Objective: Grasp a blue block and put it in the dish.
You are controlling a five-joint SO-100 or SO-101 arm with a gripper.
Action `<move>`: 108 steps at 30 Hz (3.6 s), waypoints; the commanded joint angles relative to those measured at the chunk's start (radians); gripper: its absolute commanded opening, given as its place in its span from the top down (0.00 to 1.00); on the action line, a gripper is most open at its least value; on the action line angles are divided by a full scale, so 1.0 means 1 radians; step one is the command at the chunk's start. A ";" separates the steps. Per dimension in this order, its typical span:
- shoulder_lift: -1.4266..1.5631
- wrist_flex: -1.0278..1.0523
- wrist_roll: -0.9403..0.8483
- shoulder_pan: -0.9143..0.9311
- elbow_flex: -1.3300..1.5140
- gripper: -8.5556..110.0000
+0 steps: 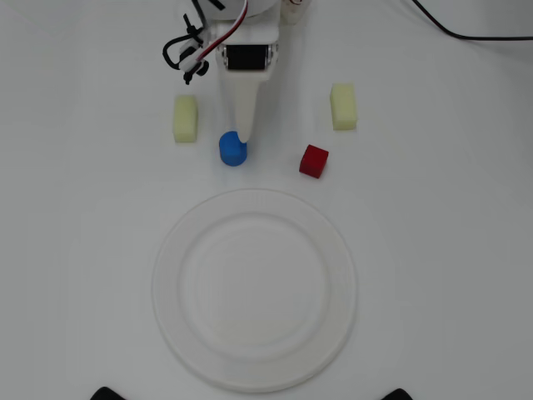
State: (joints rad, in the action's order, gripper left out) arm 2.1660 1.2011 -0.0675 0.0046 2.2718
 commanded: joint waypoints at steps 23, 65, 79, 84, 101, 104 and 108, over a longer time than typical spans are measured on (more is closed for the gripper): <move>-0.456 -0.184 0.003 0.011 -0.202 0.70; -0.356 -0.549 -0.064 -0.143 -0.413 0.93; -0.742 -0.546 -0.025 -0.126 -0.615 0.93; -0.753 -0.526 -0.014 -0.124 -0.615 0.92; -0.620 -0.305 -0.031 -0.112 -0.653 0.68; -0.546 -0.239 -0.037 -0.104 -0.655 0.67; -0.407 -0.121 -0.029 -0.094 -0.644 0.66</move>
State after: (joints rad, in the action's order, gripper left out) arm 1.6398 1.0155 -0.0982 -0.0966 1.6690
